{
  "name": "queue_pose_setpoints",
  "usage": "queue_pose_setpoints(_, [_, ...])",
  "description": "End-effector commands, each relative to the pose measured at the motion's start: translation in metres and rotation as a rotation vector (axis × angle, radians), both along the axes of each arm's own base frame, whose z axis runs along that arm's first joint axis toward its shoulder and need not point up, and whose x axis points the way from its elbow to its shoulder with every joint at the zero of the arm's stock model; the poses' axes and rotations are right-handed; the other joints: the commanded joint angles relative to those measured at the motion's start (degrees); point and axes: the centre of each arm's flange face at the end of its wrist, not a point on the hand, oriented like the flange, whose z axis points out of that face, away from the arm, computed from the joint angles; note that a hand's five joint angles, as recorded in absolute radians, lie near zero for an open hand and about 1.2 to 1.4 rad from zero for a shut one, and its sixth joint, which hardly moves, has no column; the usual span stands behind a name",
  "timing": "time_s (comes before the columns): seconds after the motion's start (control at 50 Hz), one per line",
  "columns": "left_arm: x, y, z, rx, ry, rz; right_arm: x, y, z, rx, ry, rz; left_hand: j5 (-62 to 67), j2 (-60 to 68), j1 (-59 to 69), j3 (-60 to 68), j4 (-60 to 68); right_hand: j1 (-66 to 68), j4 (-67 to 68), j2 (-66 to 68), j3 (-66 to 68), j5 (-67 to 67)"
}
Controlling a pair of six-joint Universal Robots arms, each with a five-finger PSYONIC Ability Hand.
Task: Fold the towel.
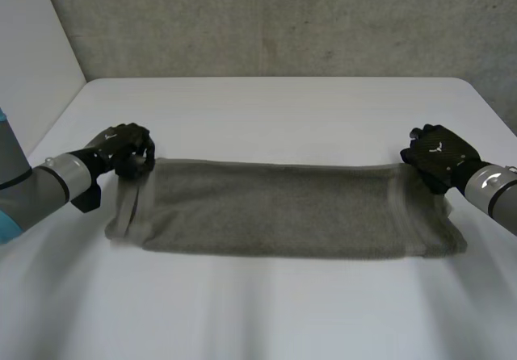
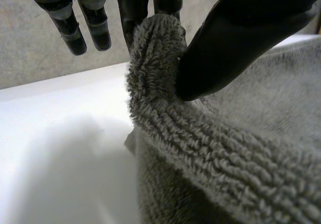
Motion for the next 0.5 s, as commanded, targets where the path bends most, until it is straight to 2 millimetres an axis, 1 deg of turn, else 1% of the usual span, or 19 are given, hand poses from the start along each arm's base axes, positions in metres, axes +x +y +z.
queue_pose_setpoints(0.02, [0.001,-0.003,-0.011,0.002,-0.035,0.005,0.001,-0.009,-0.007,-0.003,0.014,-0.021,5.12,3.67,8.47,-2.79,-3.16,5.46,-4.01,3.55,-3.01,3.02])
queue_pose_setpoints(0.12, [0.000,-0.002,-0.015,0.015,-0.036,0.003,0.002,-0.009,-0.009,0.004,0.014,-0.021,5.12,3.67,8.47,-2.79,-3.16,5.46,-4.01,3.55,-3.01,3.02])
queue_pose_setpoints(0.32, [-0.007,0.001,-0.012,0.007,-0.035,-0.014,0.001,-0.010,-0.007,0.014,0.027,-0.049,5.12,3.67,8.47,-2.79,-3.16,5.46,-4.01,3.55,-3.01,3.02])
queue_pose_setpoints(0.34, [-0.008,0.002,-0.011,0.004,-0.035,-0.018,0.001,-0.010,-0.005,0.011,0.026,-0.051,5.12,3.67,8.47,-2.79,-3.16,-0.81,-4.01,-2.72,-3.01,-3.25])
queue_pose_setpoints(0.36, [-0.010,0.003,-0.008,-0.003,-0.035,-0.023,0.001,-0.010,-0.004,0.010,0.025,-0.052,-5.85,-7.29,-2.50,-2.79,-3.16,-39.67,-4.01,-41.59,-3.01,-42.12])
queue_pose_setpoints(0.38, [-0.010,0.003,-0.008,-0.003,-0.035,-0.023,0.001,-0.010,-0.004,0.010,0.025,-0.052,-5.96,-7.40,-2.61,-2.79,-3.16,-40.06,-4.01,-41.98,-3.01,-42.50])
queue_pose_setpoints(0.4, [-0.012,0.004,-0.005,-0.009,-0.035,-0.027,0.001,-0.010,0.000,0.000,0.024,-0.052,-25.11,-26.56,-21.76,-2.79,-3.16,-64.54,-4.01,-66.45,-3.01,-66.98])
queue_pose_setpoints(0.42, [-0.014,0.005,-0.001,-0.017,-0.034,-0.034,0.001,-0.010,0.004,-0.010,0.019,-0.052,-37.13,-38.57,-33.78,-2.79,-3.16,-64.54,-4.01,-66.45,-3.01,-66.98])
queue_pose_setpoints(0.44, [-0.014,0.005,-0.001,-0.017,-0.034,-0.034,0.001,-0.010,0.004,-0.010,0.019,-0.052,-37.25,-38.69,-33.90,-2.79,-3.16,-64.54,-4.01,-66.45,-3.01,-66.98])
queue_pose_setpoints(0.46, [-0.015,0.007,0.001,-0.021,-0.034,-0.037,0.001,-0.009,0.008,-0.017,0.015,-0.054,-44.24,-45.69,-40.89,-2.79,-3.16,-64.54,-4.01,-66.45,-3.01,-66.98])
queue_pose_setpoints(0.48, [-0.015,0.007,0.001,-0.021,-0.034,-0.037,0.001,-0.009,0.008,-0.017,0.015,-0.054,-44.31,-45.76,-40.96,-2.79,-3.16,-64.54,-4.01,-66.45,-3.01,-66.98])
queue_pose_setpoints(0.5, [-0.015,0.008,0.006,-0.030,-0.031,-0.038,0.001,-0.009,0.013,-0.024,0.004,-0.056,-49.81,-51.25,-46.46,-2.79,-3.16,-64.54,-4.01,-66.45,-3.01,-66.98])
